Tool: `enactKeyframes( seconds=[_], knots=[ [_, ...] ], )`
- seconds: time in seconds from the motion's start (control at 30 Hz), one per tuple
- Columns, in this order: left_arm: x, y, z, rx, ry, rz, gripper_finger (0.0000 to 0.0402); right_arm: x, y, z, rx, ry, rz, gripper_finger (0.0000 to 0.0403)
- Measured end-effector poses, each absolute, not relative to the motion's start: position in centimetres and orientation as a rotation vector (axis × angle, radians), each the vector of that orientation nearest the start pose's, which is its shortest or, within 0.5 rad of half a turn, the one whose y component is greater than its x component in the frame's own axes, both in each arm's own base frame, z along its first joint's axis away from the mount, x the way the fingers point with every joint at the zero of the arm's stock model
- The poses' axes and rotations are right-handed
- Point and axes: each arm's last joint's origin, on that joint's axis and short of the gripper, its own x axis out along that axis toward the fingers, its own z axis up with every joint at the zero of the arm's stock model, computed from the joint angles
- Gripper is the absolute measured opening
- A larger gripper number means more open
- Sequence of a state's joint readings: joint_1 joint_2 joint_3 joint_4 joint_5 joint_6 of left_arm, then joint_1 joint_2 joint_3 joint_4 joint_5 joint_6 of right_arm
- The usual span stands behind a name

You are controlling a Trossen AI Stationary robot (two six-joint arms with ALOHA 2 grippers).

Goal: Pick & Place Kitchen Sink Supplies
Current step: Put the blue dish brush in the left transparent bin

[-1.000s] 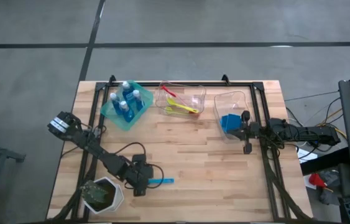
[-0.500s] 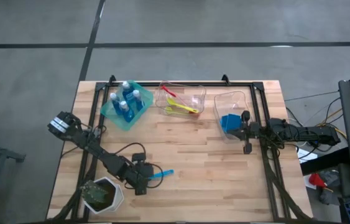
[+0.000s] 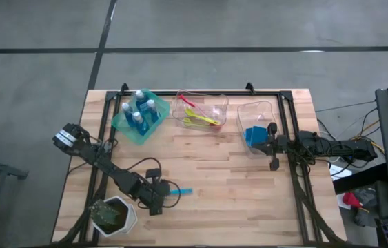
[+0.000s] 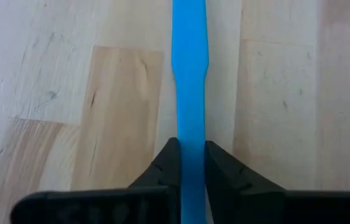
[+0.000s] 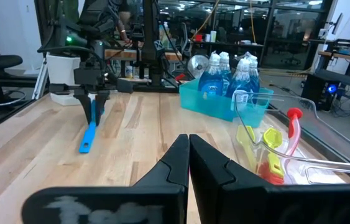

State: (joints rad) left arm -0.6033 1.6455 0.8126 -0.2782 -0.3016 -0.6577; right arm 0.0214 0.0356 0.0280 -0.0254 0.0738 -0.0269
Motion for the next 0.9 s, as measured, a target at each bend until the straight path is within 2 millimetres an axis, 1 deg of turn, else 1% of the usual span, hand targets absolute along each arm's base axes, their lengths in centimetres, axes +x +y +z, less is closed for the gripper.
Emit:
enactKeyframes(
  seconds=[0.13, 0.27, 0.43, 0.73, 0.9],
  knots=[
    [24.7, -15.9, 14.3, -0.096, 1.003, 0.066, 0.0036, 9.8, 0.0, 16.8, -0.028, 0.034, -0.052, 0.0009],
    [25.4, -16.2, 15.3, -0.071, 0.941, 0.075, 0.0040, 9.8, 0.0, 16.8, -0.028, 0.033, -0.052, 0.0008],
    [26.2, -15.9, 16.0, -0.060, 0.918, 0.070, 0.0040, 9.8, 0.0, 16.8, -0.028, 0.033, -0.052, 0.0008],
    [27.7, -14.5, 16.9, 0.010, 0.867, 0.125, 0.0043, 9.8, 0.0, 16.8, -0.028, 0.033, -0.052, 0.0009],
    [28.9, -13.3, 17.9, 0.083, 0.829, 0.153, 0.0040, 9.8, 0.0, 16.8, -0.028, 0.033, -0.052, 0.0009]
  ],
)
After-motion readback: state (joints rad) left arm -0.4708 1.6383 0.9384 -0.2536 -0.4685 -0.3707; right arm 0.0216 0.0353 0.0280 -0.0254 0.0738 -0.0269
